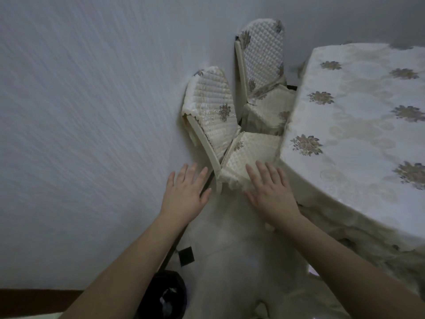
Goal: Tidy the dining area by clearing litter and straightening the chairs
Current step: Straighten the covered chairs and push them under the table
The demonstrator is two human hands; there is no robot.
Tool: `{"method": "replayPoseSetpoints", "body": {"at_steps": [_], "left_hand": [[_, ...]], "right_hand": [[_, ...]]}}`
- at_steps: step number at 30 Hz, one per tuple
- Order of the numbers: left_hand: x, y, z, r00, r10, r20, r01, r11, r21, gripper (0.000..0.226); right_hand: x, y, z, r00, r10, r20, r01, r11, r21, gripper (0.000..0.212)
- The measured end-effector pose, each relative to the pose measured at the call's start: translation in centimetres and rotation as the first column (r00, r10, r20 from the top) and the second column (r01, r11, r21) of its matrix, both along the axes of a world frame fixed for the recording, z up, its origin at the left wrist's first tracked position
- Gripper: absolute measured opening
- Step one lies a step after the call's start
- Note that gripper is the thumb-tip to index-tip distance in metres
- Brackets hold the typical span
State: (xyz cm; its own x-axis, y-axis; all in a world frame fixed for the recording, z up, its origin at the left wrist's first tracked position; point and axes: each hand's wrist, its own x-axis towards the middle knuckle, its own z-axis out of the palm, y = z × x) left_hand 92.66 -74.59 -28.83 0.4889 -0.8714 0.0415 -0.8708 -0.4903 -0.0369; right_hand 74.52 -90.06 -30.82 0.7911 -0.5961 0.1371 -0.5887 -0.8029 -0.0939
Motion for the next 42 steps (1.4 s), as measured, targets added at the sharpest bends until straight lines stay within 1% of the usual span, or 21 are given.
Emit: {"method": "replayPoseSetpoints", "body": {"at_steps": [5, 10, 13, 15, 19, 22, 25, 28, 30, 33, 36, 42], "left_hand": [[4.8, -1.1, -0.4, 1.000, 0.024, -0.006, -0.024, 1.000, -0.013, 0.068], [11.0, -3.1, 0.1, 0.999, 0.034, -0.021, -0.035, 0.999, -0.041, 0.072], [14.9, -5.3, 0.8, 0.998, 0.049, -0.035, -0.050, 0.998, -0.049, 0.058], [17.3, -7.0, 1.4, 0.998, 0.038, -0.048, -0.040, 0.998, -0.044, 0.054], [21.2, -9.4, 2.0, 0.999, -0.038, 0.009, 0.038, 0.997, -0.069, 0.057], [23.4, -10.9, 1.9, 0.998, -0.063, 0.019, 0.065, 0.994, -0.083, 0.059], [25.7, -12.7, 1.7, 0.998, -0.025, 0.059, 0.029, 0.997, -0.067, 0.059], [28.0, -14.7, 1.9, 0.994, 0.045, 0.099, -0.033, 0.992, -0.120, 0.057], [29.4, -16.5, 1.8, 0.992, 0.059, 0.109, -0.043, 0.989, -0.142, 0.056], [30.9, -19.6, 1.7, 0.990, 0.062, 0.127, -0.047, 0.992, -0.117, 0.059], [31.6, -22.6, 1.5, 0.989, 0.088, 0.120, -0.081, 0.995, -0.060, 0.062], [32.1, -27.3, 0.1, 0.985, 0.140, 0.106, -0.144, 0.989, 0.038, 0.067]], "right_hand": [[5.3, -1.9, -0.2, 0.999, 0.030, -0.013, -0.030, 0.999, 0.017, 0.062], [11.9, -3.6, -0.1, 0.999, 0.042, -0.011, -0.042, 0.999, -0.018, 0.059], [15.8, -4.6, 0.7, 0.999, 0.038, -0.005, -0.038, 0.998, -0.044, 0.056], [18.0, -5.1, 1.1, 0.999, 0.035, -0.016, -0.036, 0.998, -0.048, 0.055], [20.7, -5.9, 0.8, 1.000, -0.015, -0.016, 0.015, 1.000, -0.009, 0.058], [21.7, -7.0, 0.4, 0.998, -0.040, -0.046, 0.041, 0.999, 0.016, 0.061], [22.9, -9.1, 0.6, 0.998, -0.050, -0.049, 0.049, 0.999, -0.015, 0.065], [24.4, -11.8, 0.9, 0.997, -0.060, -0.045, 0.058, 0.997, -0.044, 0.066], [25.7, -13.9, 0.8, 0.998, -0.055, -0.041, 0.052, 0.997, -0.058, 0.067], [28.2, -17.3, 0.7, 0.999, -0.024, -0.028, 0.022, 0.998, -0.054, 0.067], [31.1, -20.8, 0.8, 0.999, 0.025, -0.020, -0.026, 1.000, -0.011, 0.068], [36.1, -27.9, 1.2, 0.992, 0.126, 0.009, -0.125, 0.992, -0.020, 0.067]]}}
